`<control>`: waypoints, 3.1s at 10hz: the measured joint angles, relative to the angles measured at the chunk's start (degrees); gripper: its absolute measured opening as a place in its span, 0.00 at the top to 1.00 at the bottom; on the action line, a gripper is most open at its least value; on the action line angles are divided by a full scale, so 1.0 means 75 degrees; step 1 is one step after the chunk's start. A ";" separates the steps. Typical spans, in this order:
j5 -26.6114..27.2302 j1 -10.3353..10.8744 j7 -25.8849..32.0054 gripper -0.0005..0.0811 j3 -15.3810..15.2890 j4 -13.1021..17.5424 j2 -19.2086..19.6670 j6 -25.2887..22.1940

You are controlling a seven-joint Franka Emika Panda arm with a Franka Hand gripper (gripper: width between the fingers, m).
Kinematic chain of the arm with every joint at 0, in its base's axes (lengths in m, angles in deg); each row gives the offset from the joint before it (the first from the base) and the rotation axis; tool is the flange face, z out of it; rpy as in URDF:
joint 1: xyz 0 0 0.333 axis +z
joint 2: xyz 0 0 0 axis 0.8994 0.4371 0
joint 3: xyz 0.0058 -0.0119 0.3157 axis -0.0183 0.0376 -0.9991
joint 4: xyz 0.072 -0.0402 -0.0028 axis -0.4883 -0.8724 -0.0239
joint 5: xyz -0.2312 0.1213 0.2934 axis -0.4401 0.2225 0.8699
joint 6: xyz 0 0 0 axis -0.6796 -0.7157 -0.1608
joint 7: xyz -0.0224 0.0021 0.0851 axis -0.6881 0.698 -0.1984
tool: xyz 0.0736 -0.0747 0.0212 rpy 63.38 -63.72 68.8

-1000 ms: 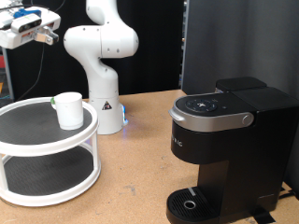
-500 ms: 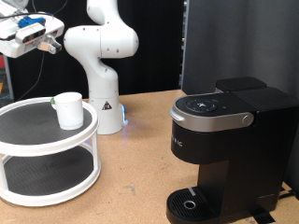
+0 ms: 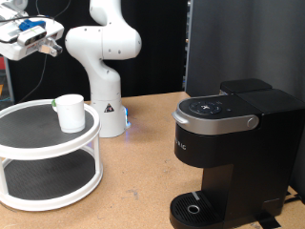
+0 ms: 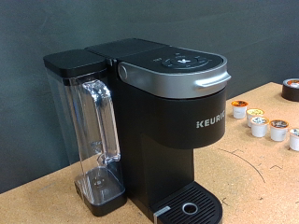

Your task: Make a cup of coffee with the keurig machine

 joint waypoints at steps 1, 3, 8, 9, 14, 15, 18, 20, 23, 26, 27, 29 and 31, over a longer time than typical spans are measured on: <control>-0.0066 -0.0048 0.0031 0.99 0.0034 -0.0013 -0.0045 -0.0063; -0.0093 -0.0070 0.0035 0.99 0.0088 -0.0019 -0.0072 -0.0125; -0.0092 -0.0038 0.0423 0.99 0.0241 -0.0285 0.0065 0.0258; -0.0092 -0.0034 0.0576 0.99 0.0303 -0.0348 0.0097 0.0337; -0.0095 -0.0034 0.1345 0.99 0.0509 -0.0697 0.0413 0.0908; -0.0098 -0.0034 0.1473 0.99 0.0535 -0.0757 0.0482 0.0989; -0.0099 -0.0036 0.1757 0.96 0.0640 -0.0862 0.0681 0.1176; -0.0137 -0.0039 0.1947 0.75 0.0754 -0.0909 0.0812 0.1345; -0.0178 -0.0039 0.2234 0.36 0.0884 -0.0967 0.1019 0.1534; -0.0192 -0.0039 0.2513 0.04 0.0917 -0.1058 0.1254 0.1793; -0.0192 -0.0038 0.2611 0.04 0.0927 -0.1074 0.1323 0.1859; -0.0080 -0.0029 0.2797 0.01 0.0976 -0.1155 0.1435 0.2092; 0.0336 0.0046 0.2933 0.01 0.1056 -0.1258 0.1481 0.2421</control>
